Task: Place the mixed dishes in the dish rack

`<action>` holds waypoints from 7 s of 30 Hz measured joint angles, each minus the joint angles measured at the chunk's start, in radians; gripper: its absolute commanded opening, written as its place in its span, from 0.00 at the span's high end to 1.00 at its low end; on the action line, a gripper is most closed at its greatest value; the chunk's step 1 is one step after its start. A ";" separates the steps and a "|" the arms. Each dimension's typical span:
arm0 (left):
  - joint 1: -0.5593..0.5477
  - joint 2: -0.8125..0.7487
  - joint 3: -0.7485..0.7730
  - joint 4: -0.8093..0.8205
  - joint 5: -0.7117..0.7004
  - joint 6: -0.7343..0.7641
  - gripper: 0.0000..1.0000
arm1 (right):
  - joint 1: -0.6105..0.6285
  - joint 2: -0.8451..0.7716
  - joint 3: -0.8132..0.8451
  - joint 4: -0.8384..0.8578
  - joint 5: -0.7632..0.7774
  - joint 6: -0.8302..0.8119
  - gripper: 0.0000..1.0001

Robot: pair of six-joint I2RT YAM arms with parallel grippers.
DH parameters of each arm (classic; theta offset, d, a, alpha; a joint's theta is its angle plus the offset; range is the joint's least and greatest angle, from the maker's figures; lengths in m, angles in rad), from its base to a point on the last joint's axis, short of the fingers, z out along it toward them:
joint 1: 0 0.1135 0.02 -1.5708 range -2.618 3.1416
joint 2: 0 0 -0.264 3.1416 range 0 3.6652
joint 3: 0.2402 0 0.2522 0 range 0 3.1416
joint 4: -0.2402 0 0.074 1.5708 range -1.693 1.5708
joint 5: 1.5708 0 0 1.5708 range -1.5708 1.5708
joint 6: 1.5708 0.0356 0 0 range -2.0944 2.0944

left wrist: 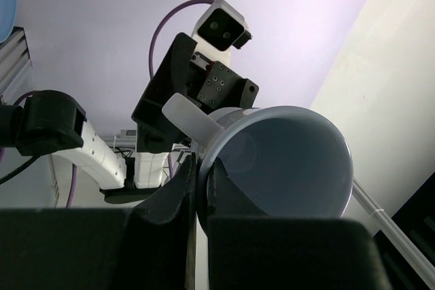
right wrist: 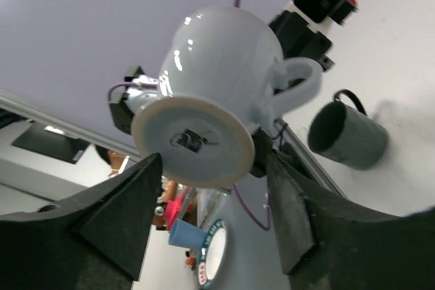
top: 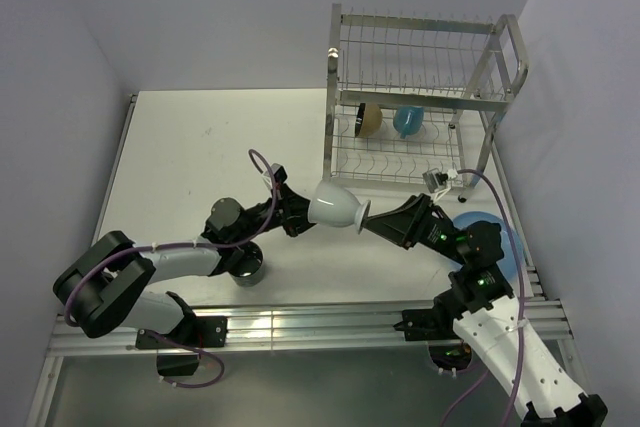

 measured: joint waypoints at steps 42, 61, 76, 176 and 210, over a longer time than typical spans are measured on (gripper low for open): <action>-0.069 0.080 0.023 0.058 -0.068 -0.032 0.25 | 0.002 0.415 -0.239 1.059 0.060 0.616 1.00; 0.049 0.030 -0.238 0.061 -0.047 -0.016 0.01 | -0.021 0.232 -0.244 0.924 0.081 0.458 1.00; 0.141 -0.472 0.215 -0.776 -0.049 0.621 0.01 | -0.108 0.172 -0.128 0.399 0.208 0.193 1.00; -0.080 -0.270 0.223 -1.809 -0.787 0.862 0.61 | -0.376 0.278 -0.009 0.117 0.618 0.053 0.28; -0.082 -0.532 -0.054 -0.758 -0.022 0.674 1.00 | -0.375 -0.029 0.002 -0.188 -0.291 -0.158 0.22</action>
